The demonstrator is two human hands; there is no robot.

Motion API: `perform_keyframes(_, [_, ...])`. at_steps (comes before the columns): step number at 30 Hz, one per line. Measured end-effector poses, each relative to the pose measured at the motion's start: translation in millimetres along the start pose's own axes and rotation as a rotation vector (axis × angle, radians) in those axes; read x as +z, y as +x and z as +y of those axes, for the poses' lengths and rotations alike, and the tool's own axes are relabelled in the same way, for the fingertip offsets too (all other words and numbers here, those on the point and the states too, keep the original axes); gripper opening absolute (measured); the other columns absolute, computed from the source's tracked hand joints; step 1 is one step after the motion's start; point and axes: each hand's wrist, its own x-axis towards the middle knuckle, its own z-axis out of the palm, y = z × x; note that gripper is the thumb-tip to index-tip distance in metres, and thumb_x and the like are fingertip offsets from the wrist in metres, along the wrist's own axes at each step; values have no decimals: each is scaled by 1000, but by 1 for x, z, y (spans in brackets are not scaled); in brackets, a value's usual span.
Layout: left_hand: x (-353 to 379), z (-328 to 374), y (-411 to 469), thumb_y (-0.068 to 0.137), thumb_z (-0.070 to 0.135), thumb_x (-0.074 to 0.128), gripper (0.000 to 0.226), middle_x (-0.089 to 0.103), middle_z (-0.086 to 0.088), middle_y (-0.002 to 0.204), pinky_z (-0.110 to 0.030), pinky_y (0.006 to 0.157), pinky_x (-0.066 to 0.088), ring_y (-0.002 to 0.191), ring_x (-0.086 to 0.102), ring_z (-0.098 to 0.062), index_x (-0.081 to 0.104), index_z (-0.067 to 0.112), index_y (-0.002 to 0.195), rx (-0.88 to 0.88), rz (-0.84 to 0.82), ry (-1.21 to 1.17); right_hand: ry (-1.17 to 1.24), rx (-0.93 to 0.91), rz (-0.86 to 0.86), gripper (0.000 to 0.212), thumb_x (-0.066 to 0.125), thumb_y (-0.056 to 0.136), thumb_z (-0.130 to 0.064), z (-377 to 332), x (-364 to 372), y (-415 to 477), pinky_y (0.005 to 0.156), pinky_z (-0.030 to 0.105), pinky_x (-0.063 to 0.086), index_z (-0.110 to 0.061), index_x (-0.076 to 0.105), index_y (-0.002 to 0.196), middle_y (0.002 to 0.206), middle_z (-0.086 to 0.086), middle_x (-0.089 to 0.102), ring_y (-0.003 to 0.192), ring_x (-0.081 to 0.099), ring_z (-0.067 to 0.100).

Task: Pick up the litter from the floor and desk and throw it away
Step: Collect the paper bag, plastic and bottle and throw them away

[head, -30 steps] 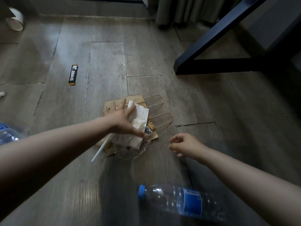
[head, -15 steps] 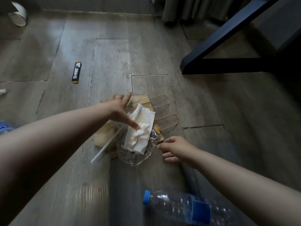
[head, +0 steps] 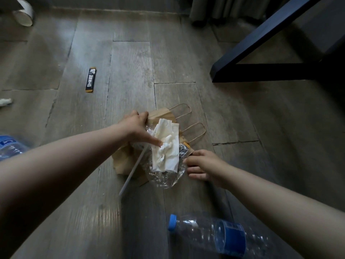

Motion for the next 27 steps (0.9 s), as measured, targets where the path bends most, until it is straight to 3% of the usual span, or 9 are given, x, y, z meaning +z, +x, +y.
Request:
perform_keyframes(3, [2,3,-2,40,65,85,111,53,-5,119,-33,83,48,98,53,-22,41,21,132,-9,-6,-111,66,-18,-42,38,65,86,-7,-1,-3,-2,77,33,59,-16,47,119,108,11,68,94,70,25])
perform_keyframes(7, [15,3,-7,46,52,90,99,57,1,106,-29,72,47,91,56,-18,45,19,128,-41,10,-286,118,-83,2,48,64,86,-3,-1,-6,-1,84,38,57,-22,41,123,112,11,66,93,69,28])
perform_keyframes(11, [24,1,-12,44,42,93,90,60,-2,103,-26,59,47,84,58,-17,48,19,118,-105,56,-407,175,-129,48,47,66,85,-2,-5,-4,0,67,28,58,-14,43,124,95,13,66,70,64,20])
perform_keyframes(13, [30,1,-17,44,39,94,87,59,-2,100,-24,54,45,82,58,-15,48,19,115,-118,85,-459,192,-121,100,43,69,85,-7,-7,-3,2,66,29,57,-4,48,122,95,15,65,70,63,20])
perform_keyframes(16, [36,5,-25,48,37,93,84,58,-2,102,-26,56,47,84,57,-16,47,19,115,-107,128,-485,183,-117,134,41,72,84,-9,-13,-3,2,70,30,59,2,53,118,100,17,64,79,65,24])
perform_keyframes(21, [36,6,-32,65,37,86,82,57,-5,109,-32,65,54,89,60,-20,40,16,130,-77,101,-563,185,-137,122,43,71,83,-5,-23,-4,1,61,27,60,2,51,120,94,15,63,75,66,22])
perform_keyframes(25, [32,4,-37,83,42,70,74,55,-5,117,-33,73,53,93,59,-20,30,19,141,-51,8,-645,137,-130,130,45,71,86,-16,-19,0,2,70,32,59,-1,50,122,105,18,63,82,68,25])
perform_keyframes(27, [28,5,-39,89,53,56,70,54,-9,126,-35,77,48,99,59,-29,26,23,144,-70,-38,-723,154,-119,135,34,68,88,-22,-17,1,2,71,33,59,-3,55,113,108,19,63,88,68,28])
